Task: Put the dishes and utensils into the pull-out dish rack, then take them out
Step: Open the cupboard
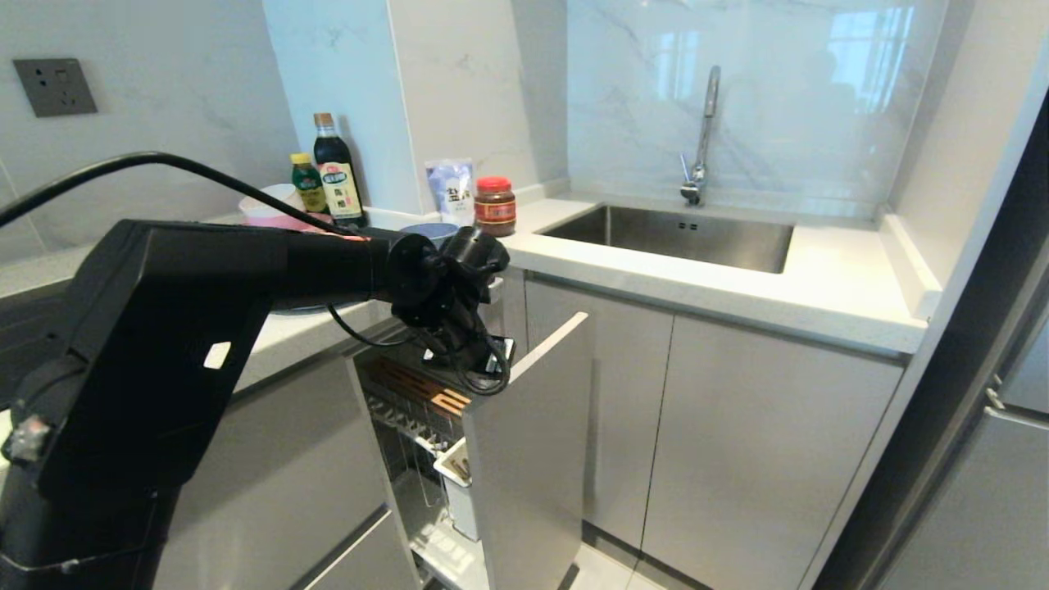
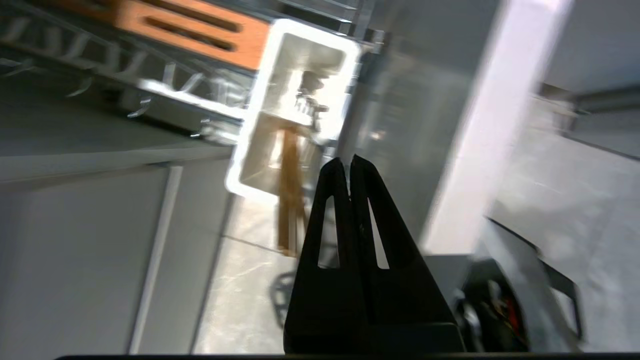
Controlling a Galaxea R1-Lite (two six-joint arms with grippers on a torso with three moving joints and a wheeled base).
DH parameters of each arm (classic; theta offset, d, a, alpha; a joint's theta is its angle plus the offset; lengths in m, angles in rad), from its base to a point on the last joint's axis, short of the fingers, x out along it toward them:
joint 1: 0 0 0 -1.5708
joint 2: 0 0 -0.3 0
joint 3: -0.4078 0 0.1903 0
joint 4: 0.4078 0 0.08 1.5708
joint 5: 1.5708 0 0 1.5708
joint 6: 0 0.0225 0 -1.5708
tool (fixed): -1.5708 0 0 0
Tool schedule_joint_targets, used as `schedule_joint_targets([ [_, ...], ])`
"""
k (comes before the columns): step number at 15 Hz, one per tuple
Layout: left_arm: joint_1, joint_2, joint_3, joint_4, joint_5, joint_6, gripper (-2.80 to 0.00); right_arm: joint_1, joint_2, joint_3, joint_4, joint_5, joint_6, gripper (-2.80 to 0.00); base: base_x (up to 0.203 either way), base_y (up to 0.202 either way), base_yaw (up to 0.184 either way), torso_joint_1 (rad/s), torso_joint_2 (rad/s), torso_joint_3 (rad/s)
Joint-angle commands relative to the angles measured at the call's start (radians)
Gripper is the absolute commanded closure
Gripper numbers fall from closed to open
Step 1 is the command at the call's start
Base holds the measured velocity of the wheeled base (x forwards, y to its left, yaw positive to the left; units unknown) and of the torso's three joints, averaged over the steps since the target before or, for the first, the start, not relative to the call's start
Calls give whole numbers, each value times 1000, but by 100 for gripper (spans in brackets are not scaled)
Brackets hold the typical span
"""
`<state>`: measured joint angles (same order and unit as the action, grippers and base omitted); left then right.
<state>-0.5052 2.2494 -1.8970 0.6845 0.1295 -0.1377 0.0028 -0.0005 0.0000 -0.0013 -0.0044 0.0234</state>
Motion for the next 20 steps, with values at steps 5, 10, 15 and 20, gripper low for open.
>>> schedule_joint_targets([
  [5,-93,-23,63,-5,-48,-13,0,0,-4,2,-2,0,0,0,0,0,0,0,0,0],
  [10,-157,-39,108,-8,-113,-14,0,0,-4,2,0,0,1,0,0,0,0,0,0,0],
  [15,-190,-81,146,-10,-255,-14,0,0,-4,2,0,0,0,0,0,0,0,0,0,0],
  [20,-191,-83,150,-10,-261,-13,0,0,-4,2,0,0,0,0,0,0,0,0,0,0],
])
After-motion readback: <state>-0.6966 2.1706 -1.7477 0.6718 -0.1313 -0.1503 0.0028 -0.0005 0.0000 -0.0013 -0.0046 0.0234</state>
